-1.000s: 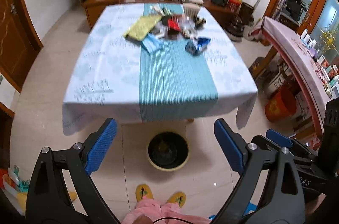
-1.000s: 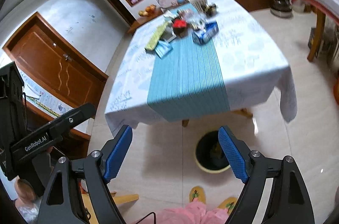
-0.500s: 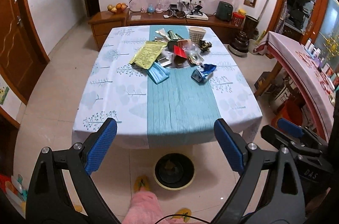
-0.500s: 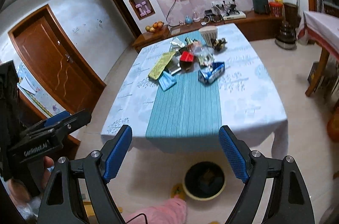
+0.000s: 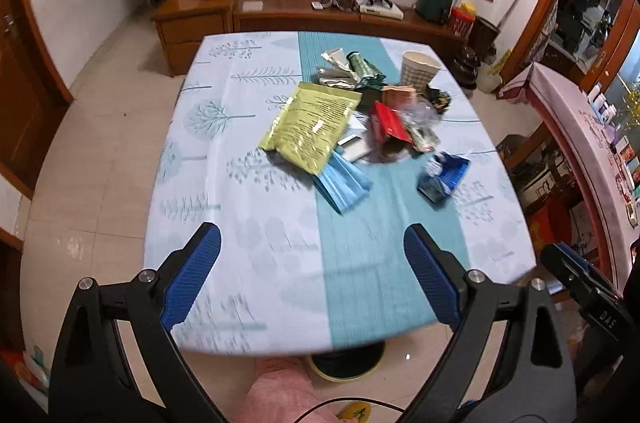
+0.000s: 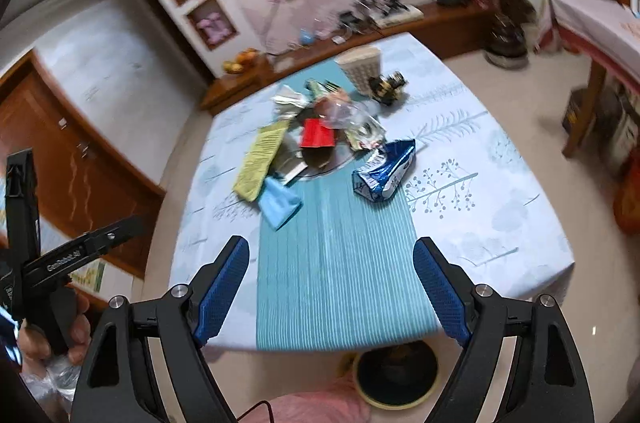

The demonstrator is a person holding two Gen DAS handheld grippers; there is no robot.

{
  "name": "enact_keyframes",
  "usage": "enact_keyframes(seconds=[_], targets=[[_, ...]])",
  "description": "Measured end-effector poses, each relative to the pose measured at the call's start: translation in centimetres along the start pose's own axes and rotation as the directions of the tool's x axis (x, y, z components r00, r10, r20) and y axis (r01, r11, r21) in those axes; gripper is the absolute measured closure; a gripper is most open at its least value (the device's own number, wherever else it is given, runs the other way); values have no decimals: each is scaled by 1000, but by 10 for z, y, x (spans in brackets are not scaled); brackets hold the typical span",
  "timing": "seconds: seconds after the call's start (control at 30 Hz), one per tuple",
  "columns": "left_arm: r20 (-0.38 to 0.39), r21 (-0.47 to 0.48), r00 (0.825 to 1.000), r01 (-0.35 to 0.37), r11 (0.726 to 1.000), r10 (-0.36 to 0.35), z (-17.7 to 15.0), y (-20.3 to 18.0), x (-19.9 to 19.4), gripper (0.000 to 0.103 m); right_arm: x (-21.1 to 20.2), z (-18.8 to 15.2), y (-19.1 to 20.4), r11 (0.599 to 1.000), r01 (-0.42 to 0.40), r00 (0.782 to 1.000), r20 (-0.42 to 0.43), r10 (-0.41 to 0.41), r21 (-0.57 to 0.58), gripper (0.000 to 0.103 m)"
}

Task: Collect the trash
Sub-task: 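Move both grippers back over the table toward the remaining trash, then grasp the yellow-green packet with the right gripper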

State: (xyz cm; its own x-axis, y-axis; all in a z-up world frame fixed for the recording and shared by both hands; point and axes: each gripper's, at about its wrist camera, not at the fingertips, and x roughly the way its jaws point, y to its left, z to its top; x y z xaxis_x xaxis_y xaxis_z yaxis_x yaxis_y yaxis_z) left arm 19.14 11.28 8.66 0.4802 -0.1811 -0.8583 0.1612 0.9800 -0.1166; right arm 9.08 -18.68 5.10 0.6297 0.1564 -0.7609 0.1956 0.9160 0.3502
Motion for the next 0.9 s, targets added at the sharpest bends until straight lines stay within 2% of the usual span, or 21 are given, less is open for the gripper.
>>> enact_keyframes(seconds=[0.17, 0.3, 0.4, 0.47, 0.53, 0.6, 0.77, 0.83, 0.9], targets=[[-77, 72, 997, 37, 997, -31, 52, 19, 60, 12, 70, 25, 4, 993, 70, 997, -49, -65, 93, 18], [-133, 136, 990, 56, 989, -38, 83, 26, 113, 12, 114, 39, 16, 987, 60, 996, -80, -48, 150, 18], [-174, 158, 984, 69, 985, -41, 101, 35, 150, 12, 141, 45, 33, 990, 32, 995, -94, -19, 139, 23], [-185, 165, 982, 61, 984, -30, 103, 42, 163, 12, 163, 49, 50, 993, 11, 993, -117, 3, 115, 27], [-194, 163, 981, 49, 985, -16, 108, 53, 180, 16, 184, 50, 64, 996, -3, 991, -135, 16, 94, 32], [-202, 146, 979, 37, 989, -7, 111, 65, 192, 22, 211, 54, 78, 997, -20, 986, -164, 32, 80, 33], [-231, 69, 973, 23, 997, -7, 112, 98, 218, 26, 267, 59, 92, 995, -53, 973, -220, 72, 88, 39], [-237, 51, 971, 18, 999, -6, 112, 107, 228, 28, 294, 60, 96, 991, -77, 965, -243, 101, 107, 44], [-245, 43, 970, 10, 999, 1, 111, 117, 238, 34, 312, 59, 100, 990, -88, 960, -255, 115, 114, 47]])
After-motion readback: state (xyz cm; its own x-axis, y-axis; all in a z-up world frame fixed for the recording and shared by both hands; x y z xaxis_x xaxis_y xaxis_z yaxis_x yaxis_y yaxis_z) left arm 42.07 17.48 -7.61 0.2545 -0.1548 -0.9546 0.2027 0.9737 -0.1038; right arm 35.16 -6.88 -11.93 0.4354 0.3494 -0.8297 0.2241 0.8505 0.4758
